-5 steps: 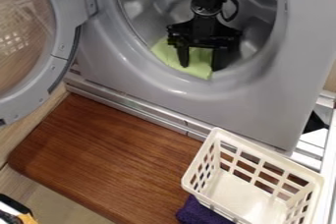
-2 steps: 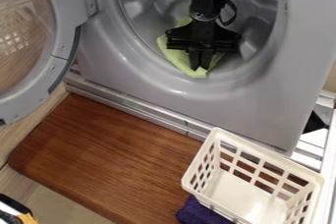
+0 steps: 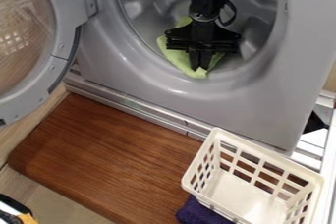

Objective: Place the green cloth on the left side of the basket

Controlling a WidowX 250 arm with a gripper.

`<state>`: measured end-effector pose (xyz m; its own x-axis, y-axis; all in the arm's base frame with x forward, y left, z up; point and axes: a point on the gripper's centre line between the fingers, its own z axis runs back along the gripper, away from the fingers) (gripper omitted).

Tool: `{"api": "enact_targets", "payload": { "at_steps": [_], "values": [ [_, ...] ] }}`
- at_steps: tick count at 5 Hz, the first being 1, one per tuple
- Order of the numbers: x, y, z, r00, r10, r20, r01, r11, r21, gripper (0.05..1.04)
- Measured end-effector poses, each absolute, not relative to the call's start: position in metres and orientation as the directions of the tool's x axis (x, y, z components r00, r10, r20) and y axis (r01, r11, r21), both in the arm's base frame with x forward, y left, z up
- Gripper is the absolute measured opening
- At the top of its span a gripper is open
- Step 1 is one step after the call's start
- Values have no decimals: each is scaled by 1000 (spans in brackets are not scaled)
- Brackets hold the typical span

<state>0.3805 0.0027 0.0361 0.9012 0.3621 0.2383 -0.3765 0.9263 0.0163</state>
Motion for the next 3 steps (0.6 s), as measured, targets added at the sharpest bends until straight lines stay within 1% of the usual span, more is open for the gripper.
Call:
{"api": "enact_targets", "payload": {
  "at_steps": [1,2,3],
  "values": [
    [379,0,40,902,367,228,-377,926,1,55],
    [371,1,54,897,384,221,-390,921,-15,55],
    [359,5,70,876,414,246,-420,907,-29,55]
  ]
}}
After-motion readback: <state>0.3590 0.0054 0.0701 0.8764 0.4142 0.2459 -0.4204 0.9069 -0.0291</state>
